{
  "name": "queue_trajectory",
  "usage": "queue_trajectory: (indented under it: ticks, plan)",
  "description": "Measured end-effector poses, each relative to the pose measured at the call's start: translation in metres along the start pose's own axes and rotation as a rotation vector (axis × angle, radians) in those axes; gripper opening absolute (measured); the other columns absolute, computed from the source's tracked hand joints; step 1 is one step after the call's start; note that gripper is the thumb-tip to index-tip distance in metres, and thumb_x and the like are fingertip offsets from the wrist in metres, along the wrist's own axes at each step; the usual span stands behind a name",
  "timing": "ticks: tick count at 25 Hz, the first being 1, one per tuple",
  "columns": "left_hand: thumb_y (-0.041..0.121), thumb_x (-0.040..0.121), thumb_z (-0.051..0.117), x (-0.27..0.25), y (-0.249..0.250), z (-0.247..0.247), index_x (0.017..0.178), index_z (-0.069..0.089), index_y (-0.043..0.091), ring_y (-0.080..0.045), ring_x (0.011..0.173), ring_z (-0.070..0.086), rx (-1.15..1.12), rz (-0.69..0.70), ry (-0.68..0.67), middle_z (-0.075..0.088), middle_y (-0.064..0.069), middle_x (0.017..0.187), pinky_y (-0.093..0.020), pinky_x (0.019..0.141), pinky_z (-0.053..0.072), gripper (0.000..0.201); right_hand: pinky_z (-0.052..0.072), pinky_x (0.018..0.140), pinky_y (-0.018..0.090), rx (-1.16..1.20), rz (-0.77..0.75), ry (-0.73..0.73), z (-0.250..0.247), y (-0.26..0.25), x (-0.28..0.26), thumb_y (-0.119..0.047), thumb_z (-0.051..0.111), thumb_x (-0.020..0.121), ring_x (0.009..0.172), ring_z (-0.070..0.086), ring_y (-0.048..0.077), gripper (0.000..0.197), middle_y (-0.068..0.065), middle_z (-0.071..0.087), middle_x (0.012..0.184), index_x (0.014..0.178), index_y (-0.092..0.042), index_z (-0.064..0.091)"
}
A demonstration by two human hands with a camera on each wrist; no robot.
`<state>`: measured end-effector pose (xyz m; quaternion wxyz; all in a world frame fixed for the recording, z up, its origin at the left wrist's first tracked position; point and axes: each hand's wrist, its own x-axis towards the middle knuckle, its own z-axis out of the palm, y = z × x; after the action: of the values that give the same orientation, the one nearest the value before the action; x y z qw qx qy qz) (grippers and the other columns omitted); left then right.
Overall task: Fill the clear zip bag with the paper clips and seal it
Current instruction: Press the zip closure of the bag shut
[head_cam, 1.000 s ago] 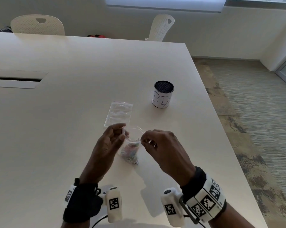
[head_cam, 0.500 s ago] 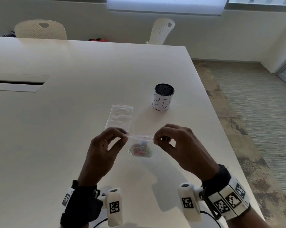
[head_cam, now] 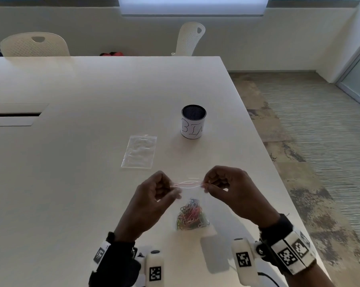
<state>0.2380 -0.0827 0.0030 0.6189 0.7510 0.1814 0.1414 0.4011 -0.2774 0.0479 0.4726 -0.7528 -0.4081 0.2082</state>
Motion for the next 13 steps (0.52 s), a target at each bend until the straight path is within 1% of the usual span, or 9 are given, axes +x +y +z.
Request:
queue_trajectory:
  ticks: [2, 3, 4, 5, 6, 7, 9, 11, 13]
  plan:
    - [0.022, 0.089, 0.088, 0.006, 0.001, 0.005, 0.117, 0.067, 0.023, -0.022, 0.102, 0.081, -0.037, -0.031, -0.038, 0.082, -0.006, 0.107, -0.044, 0.098, 0.064, 0.035, 0.062, 0.082, 0.033, 0.054, 0.006, 0.012, 0.0, 0.005, 0.001, -0.008, 0.077, 0.091, 0.082, 0.077, 0.02, 0.006, 0.004, 0.078, 0.085, 0.091, -0.011, 0.072]
    - [0.025, 0.086, 0.09, 0.009, 0.002, 0.008, 0.121, 0.069, 0.027, -0.021, 0.103, 0.081, -0.035, -0.039, -0.043, 0.082, -0.003, 0.11, -0.042, 0.097, 0.064, 0.041, 0.062, 0.082, 0.034, 0.084, 0.017, 0.019, 0.001, 0.006, 0.002, -0.008, 0.078, 0.091, 0.083, 0.077, 0.022, 0.008, 0.006, 0.078, 0.086, 0.094, -0.011, 0.071]
    - [0.026, 0.086, 0.09, 0.012, 0.004, 0.01, 0.121, 0.072, 0.028, -0.02, 0.102, 0.081, -0.026, -0.042, -0.046, 0.082, -0.001, 0.109, -0.041, 0.096, 0.064, 0.04, 0.062, 0.083, 0.034, 0.114, 0.042, 0.025, 0.002, 0.007, 0.003, -0.01, 0.078, 0.09, 0.083, 0.077, 0.022, 0.012, 0.007, 0.079, 0.088, 0.099, -0.012, 0.07]
    - [0.024, 0.087, 0.09, 0.015, 0.005, 0.013, 0.117, 0.077, 0.025, -0.017, 0.1, 0.081, -0.021, -0.044, -0.046, 0.083, 0.0, 0.106, -0.04, 0.093, 0.065, 0.033, 0.062, 0.083, 0.033, 0.142, 0.076, 0.025, 0.004, 0.009, 0.004, -0.012, 0.08, 0.09, 0.085, 0.077, 0.022, 0.018, 0.007, 0.079, 0.09, 0.104, -0.014, 0.069]
    - [0.021, 0.088, 0.089, 0.018, 0.005, 0.015, 0.111, 0.08, 0.022, -0.013, 0.095, 0.08, -0.026, -0.051, -0.035, 0.084, 0.001, 0.101, -0.037, 0.088, 0.064, 0.024, 0.062, 0.083, 0.033, 0.168, 0.111, 0.02, 0.006, 0.011, 0.005, -0.016, 0.081, 0.089, 0.086, 0.077, 0.021, 0.023, 0.007, 0.079, 0.093, 0.108, -0.017, 0.069]
    - [0.018, 0.089, 0.088, 0.02, 0.005, 0.017, 0.105, 0.083, 0.019, -0.009, 0.088, 0.079, -0.04, -0.055, -0.02, 0.084, 0.001, 0.094, -0.031, 0.082, 0.062, 0.017, 0.062, 0.083, 0.032, 0.186, 0.139, 0.013, 0.009, 0.013, 0.006, -0.019, 0.083, 0.088, 0.087, 0.077, 0.02, 0.026, 0.007, 0.079, 0.095, 0.111, -0.019, 0.07]
    - [0.013, 0.089, 0.087, 0.022, 0.004, 0.018, 0.099, 0.085, 0.015, -0.005, 0.078, 0.074, -0.067, -0.052, 0.009, 0.083, 0.001, 0.086, -0.022, 0.074, 0.058, 0.011, 0.061, 0.08, 0.029, 0.23, 0.165, 0.013, 0.014, 0.018, 0.007, -0.02, 0.082, 0.088, 0.082, 0.074, 0.014, 0.021, 0.008, 0.079, 0.095, 0.107, -0.018, 0.074]
    - [0.01, 0.088, 0.087, 0.025, 0.003, 0.018, 0.098, 0.085, 0.012, -0.007, 0.077, 0.073, -0.09, -0.045, 0.022, 0.083, -0.003, 0.086, -0.02, 0.071, 0.058, 0.01, 0.057, 0.074, 0.024, 0.289, 0.168, 0.023, 0.019, 0.022, 0.008, -0.018, 0.081, 0.09, 0.075, 0.068, 0.007, 0.011, 0.006, 0.079, 0.089, 0.101, -0.015, 0.078]
    - [0.007, 0.088, 0.087, 0.027, 0.002, 0.017, 0.098, 0.085, 0.008, -0.008, 0.076, 0.072, -0.099, -0.039, 0.029, 0.083, -0.008, 0.087, -0.019, 0.069, 0.057, 0.011, 0.054, 0.071, 0.022, 0.326, 0.163, 0.037, 0.023, 0.026, 0.01, -0.016, 0.08, 0.091, 0.073, 0.065, 0.004, 0.007, 0.002, 0.077, 0.082, 0.097, -0.012, 0.079]
